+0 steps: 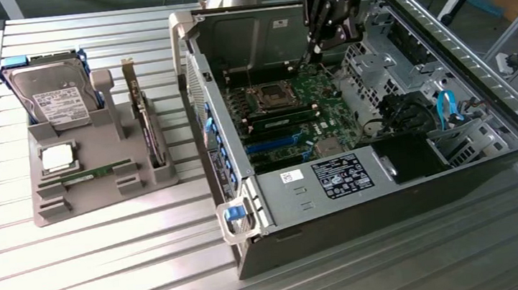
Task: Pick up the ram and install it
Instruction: 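Press down the ram until it locks into place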
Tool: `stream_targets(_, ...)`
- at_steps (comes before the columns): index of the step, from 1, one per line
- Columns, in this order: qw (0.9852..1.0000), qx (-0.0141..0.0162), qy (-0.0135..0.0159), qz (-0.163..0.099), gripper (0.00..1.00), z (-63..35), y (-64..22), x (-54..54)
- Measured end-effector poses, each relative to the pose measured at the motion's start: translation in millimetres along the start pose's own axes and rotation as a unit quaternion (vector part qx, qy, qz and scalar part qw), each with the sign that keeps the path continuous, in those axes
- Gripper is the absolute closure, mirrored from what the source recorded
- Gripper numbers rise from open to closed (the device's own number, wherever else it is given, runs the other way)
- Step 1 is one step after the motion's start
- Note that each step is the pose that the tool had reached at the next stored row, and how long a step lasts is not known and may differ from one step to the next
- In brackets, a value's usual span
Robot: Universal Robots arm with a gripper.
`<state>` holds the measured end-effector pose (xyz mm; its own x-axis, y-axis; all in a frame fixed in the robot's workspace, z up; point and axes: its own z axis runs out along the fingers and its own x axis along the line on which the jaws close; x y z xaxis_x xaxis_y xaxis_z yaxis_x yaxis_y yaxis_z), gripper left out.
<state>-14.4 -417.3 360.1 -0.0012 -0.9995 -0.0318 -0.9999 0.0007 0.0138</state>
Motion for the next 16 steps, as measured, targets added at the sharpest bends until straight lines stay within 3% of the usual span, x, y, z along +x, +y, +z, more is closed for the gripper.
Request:
stream_targets(9, 1.0000, -0.0001, 0.0000, 0.001, 0.90, 0.0, 0.0, 0.0)
stream_targets(16, 0.9988, 0.0014, -0.0004, 0.049, 0.90, 0.0, 0.0, 0.0)
